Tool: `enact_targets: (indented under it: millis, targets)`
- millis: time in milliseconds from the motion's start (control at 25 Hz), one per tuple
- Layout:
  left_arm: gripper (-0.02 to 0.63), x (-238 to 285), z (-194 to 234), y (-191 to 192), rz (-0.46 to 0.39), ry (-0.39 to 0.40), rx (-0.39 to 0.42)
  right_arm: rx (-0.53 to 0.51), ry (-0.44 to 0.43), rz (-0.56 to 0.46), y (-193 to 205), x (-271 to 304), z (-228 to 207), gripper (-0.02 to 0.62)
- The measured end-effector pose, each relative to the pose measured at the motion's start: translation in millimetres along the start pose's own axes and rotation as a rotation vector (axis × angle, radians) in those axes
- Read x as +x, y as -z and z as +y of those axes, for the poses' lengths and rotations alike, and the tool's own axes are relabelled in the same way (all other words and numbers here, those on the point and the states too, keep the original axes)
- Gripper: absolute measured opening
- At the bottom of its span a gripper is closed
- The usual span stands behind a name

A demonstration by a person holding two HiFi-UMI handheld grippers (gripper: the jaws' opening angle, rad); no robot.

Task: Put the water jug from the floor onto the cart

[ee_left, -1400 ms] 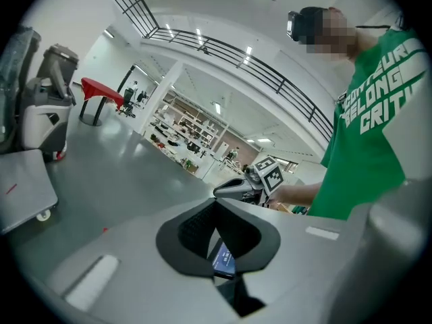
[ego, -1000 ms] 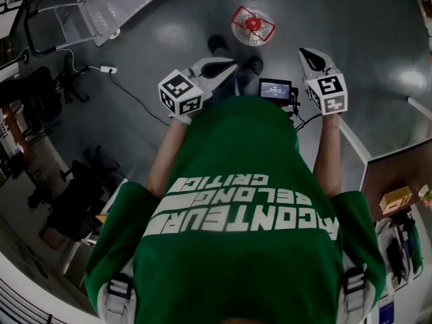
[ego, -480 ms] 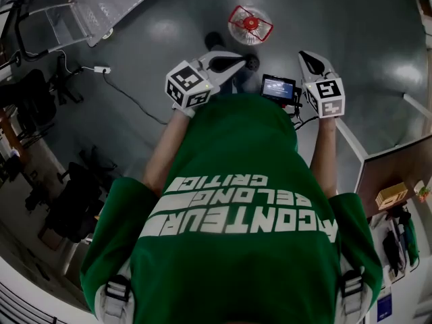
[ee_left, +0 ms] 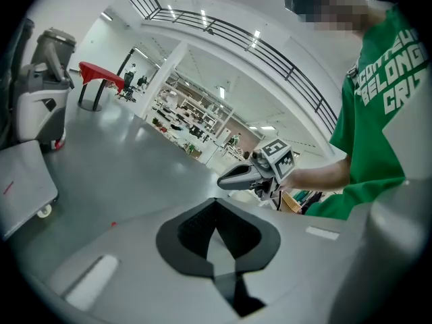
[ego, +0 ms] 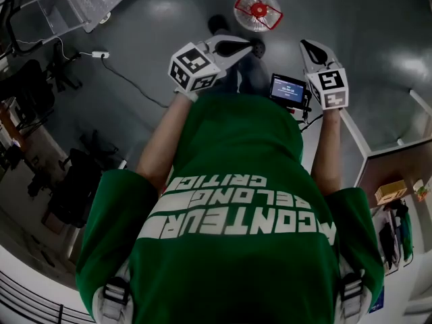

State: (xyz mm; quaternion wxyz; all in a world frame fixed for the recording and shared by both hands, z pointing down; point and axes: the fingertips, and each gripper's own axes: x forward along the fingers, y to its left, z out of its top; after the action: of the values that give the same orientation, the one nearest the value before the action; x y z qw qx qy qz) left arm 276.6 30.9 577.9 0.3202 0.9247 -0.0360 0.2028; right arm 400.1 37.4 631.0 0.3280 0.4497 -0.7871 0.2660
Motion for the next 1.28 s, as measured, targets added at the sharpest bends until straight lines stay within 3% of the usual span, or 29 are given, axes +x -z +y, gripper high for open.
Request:
enact_targets:
  millis: [520, 880, 1280]
  targets:
    - [0.012, 34, 46, 17, 0.041, 0.022, -0.045, 0.032, -0.060, -0.022, -1, 63, -10, -0.008]
    - [0.012, 65, 96, 27, 0.017, 0.064, -0.112, 0.118, -0.037, -0.017, 30, 113, -34, -0.008]
    - [0.012, 84, 170, 43, 0.024, 0.050, -0.161, 0.195, -0.022, 0.023, 53, 162, -48, -0.008]
